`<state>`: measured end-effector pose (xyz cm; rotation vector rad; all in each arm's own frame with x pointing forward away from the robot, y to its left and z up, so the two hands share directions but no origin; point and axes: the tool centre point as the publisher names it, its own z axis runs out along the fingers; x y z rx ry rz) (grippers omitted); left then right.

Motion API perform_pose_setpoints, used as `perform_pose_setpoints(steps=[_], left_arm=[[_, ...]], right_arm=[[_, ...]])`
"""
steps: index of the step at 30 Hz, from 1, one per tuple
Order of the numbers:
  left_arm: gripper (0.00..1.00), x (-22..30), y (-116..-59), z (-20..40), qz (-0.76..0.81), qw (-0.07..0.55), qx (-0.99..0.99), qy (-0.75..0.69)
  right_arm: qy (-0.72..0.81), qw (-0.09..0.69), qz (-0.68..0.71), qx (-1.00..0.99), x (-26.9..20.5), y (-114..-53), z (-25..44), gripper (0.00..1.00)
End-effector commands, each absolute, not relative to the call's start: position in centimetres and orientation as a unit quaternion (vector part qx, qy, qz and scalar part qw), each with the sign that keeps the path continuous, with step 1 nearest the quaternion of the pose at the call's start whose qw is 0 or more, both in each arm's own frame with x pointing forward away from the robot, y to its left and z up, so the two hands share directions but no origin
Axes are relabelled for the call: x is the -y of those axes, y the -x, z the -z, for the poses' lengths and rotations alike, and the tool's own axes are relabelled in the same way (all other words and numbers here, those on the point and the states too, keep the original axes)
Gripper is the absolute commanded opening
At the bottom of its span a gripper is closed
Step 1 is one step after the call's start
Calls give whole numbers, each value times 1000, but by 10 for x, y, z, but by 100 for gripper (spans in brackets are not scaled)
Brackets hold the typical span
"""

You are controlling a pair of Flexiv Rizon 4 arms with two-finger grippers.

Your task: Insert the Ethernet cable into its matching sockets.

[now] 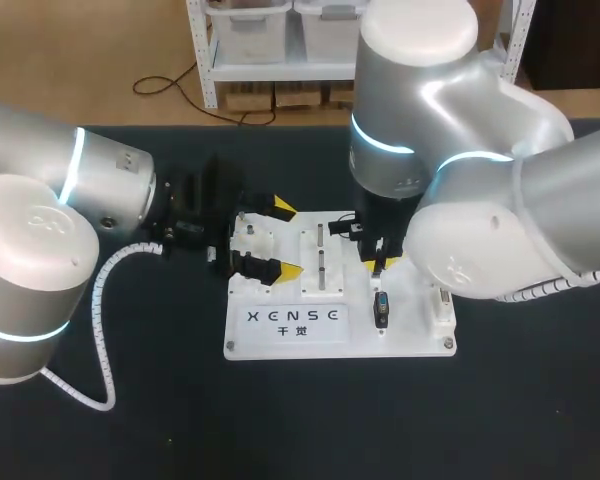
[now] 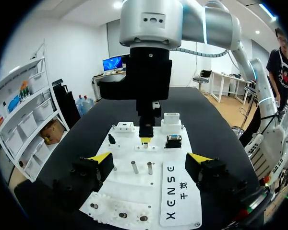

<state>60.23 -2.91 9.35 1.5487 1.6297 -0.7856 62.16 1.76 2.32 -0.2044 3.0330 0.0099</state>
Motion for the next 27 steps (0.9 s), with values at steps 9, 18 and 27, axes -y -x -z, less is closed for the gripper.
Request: perform_pose_setpoints(steps=[9, 18, 27], left_arm=[[100, 28, -603, -92, 307, 373, -634, -604], [100, 28, -603, -92, 307, 373, -634, -604], [100, 28, -603, -92, 307, 373, -634, -604]], right_arm=[[77, 52, -15, -996, -20, -619, -43, 0], [64, 63, -34, -995, -4, -619, -75, 0], [51, 63, -32, -996, 21, -611, -76, 0]])
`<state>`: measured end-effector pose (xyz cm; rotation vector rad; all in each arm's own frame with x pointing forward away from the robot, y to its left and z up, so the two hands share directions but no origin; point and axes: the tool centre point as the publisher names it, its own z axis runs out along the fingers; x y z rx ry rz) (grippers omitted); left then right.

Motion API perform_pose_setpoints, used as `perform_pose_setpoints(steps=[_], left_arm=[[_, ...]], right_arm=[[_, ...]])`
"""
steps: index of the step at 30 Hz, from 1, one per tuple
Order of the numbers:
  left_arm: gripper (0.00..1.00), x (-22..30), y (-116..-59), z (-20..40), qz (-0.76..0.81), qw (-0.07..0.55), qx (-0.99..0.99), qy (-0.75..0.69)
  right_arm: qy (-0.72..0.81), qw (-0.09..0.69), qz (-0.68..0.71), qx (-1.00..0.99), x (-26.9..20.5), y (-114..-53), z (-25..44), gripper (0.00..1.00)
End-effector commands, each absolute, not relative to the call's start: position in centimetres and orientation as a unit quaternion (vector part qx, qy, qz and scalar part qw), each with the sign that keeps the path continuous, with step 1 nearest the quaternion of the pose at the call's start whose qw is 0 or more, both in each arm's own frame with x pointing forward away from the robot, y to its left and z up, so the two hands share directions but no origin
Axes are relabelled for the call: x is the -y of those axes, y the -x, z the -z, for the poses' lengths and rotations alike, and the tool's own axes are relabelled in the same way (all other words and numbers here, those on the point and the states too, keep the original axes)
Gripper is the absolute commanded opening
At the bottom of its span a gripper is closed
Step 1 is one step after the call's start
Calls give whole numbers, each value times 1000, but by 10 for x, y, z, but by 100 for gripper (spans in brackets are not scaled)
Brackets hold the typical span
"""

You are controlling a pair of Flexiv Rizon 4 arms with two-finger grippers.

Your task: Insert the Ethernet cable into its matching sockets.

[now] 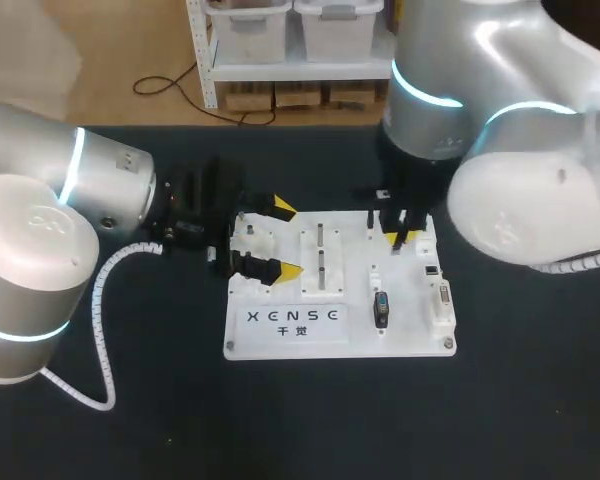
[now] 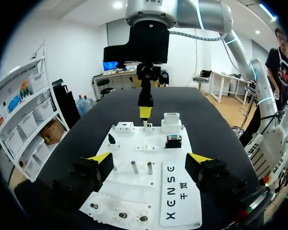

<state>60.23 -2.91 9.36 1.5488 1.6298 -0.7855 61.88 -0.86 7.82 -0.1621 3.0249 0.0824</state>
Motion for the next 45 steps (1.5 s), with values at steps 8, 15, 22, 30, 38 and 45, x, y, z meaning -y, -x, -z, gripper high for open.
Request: perform_pose_setpoints(steps=[8, 15, 22, 30, 38, 45], left_arm=[[100, 28, -603, -92, 307, 373, -634, -604], [100, 28, -603, -92, 307, 373, -634, -604], [100, 28, -603, -92, 307, 373, -634, -604], [100, 28, -603, -92, 307, 373, -634, -604], [100, 28, -603, -92, 307, 373, -634, -604], [100, 28, -603, -92, 307, 373, -634, -604]], right_arm=[[46, 60, -19, -997, 39, -611, -63, 0], [45, 57, -17, -997, 47, -614, -53, 0], [51, 58, -9, -997, 50, -617, -47, 0], [46, 58, -8, -997, 53, -621, -43, 0], [43, 56, -4, -997, 57, -625, -40, 0], [40, 54, -3, -998, 60, -625, -38, 0]])
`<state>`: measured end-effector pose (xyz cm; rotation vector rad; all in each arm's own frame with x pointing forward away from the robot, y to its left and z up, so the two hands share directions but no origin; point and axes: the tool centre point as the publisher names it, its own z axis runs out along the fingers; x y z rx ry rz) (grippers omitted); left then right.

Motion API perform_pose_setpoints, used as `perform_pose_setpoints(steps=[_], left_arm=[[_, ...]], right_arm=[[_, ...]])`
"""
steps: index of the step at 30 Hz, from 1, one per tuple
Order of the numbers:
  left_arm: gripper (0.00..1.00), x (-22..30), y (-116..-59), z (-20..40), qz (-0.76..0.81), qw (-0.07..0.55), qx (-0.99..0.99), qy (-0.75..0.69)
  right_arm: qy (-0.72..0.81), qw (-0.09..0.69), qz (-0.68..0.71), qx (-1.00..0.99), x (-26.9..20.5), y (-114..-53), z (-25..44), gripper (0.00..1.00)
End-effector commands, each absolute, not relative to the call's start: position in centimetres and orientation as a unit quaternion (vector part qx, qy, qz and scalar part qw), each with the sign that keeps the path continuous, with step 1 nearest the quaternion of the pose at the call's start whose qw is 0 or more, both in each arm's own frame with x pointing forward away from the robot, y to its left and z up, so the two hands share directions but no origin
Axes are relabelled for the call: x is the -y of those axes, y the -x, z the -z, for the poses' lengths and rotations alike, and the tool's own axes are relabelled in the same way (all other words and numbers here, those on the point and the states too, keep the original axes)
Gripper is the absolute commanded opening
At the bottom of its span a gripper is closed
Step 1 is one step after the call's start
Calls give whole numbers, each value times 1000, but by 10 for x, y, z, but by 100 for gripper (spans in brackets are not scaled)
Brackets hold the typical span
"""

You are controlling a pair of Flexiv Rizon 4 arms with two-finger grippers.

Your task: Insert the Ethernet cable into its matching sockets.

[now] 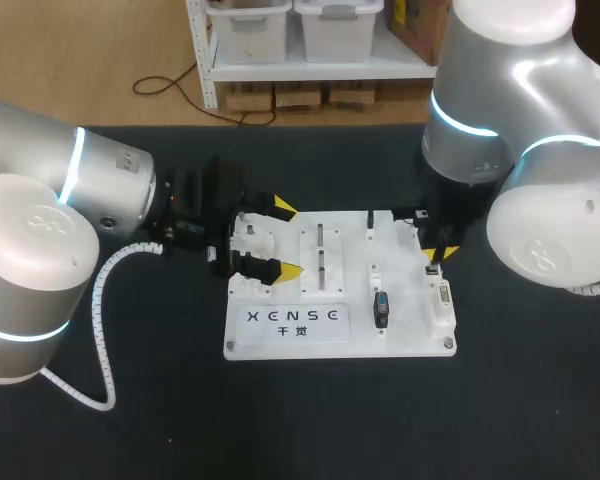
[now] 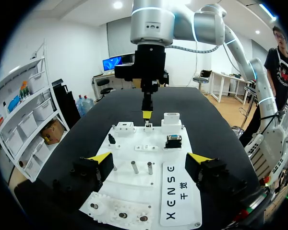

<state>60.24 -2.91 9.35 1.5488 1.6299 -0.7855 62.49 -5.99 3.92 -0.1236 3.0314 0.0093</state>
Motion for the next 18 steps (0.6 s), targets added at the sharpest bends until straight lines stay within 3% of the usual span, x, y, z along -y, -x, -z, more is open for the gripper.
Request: perform_pose_setpoints(steps=[1, 18], left_arm=[[100, 28, -603, -92, 307, 373, -634, -604], [100, 28, -603, -92, 307, 373, -634, -604]], right_arm=[[40, 53, -3, -998, 60, -625, -37, 0], [44, 51, -8, -998, 54, -627, -36, 0]])
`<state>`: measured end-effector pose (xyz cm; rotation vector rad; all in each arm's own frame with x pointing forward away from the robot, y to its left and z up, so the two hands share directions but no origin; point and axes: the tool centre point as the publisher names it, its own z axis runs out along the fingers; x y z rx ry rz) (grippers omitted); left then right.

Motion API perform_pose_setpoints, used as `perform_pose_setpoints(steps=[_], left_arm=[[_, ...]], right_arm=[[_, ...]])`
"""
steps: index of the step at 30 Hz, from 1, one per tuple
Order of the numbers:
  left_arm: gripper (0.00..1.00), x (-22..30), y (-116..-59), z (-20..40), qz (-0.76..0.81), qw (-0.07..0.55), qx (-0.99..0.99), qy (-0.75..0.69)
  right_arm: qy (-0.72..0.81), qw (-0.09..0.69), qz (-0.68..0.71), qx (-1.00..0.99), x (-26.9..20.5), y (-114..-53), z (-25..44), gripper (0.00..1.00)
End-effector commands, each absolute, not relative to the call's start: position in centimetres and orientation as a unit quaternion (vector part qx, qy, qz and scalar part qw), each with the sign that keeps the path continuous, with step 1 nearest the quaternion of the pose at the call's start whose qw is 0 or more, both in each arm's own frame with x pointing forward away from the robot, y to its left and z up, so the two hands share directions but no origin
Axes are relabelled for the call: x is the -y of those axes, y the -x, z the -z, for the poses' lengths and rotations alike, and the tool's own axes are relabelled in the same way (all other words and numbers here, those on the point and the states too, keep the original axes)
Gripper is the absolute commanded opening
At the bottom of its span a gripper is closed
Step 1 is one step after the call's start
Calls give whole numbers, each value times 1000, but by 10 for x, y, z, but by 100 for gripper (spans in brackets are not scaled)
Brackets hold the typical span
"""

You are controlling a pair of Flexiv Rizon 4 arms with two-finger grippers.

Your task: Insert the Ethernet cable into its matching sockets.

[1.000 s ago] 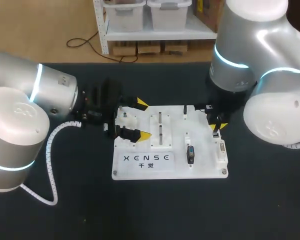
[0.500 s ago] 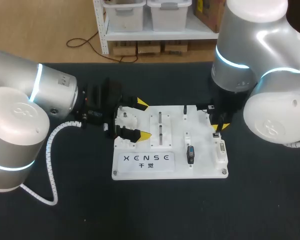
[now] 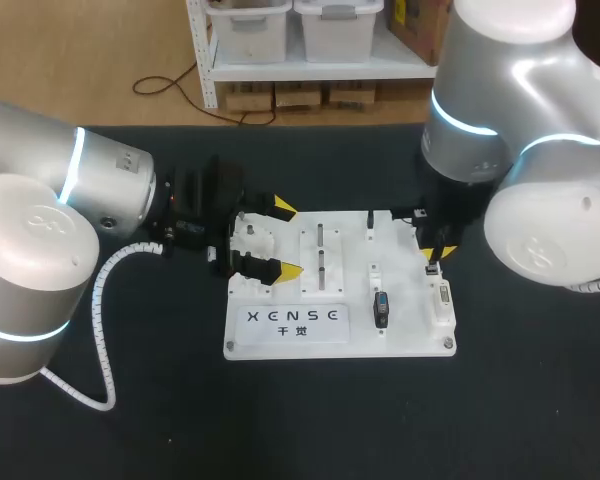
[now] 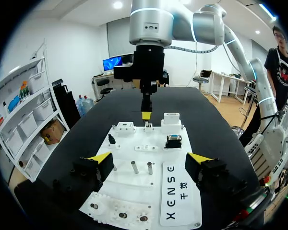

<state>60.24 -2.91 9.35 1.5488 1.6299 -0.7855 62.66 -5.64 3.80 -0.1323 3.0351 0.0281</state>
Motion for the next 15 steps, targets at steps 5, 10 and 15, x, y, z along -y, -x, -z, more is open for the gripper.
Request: perform_pose_setpoints(steps=[5, 10, 15], left_arm=[[100, 28, -603, -92, 307, 373, -634, -604], [100, 28, -603, -92, 307, 373, -634, -604], [100, 28, -603, -92, 307, 373, -634, -604]], right_arm=[[39, 42, -9, -998, 56, -624, -34, 0], [39, 41, -6, -998, 58, -622, -33, 0], [38, 41, -2, -998, 60, -622, -33, 0]])
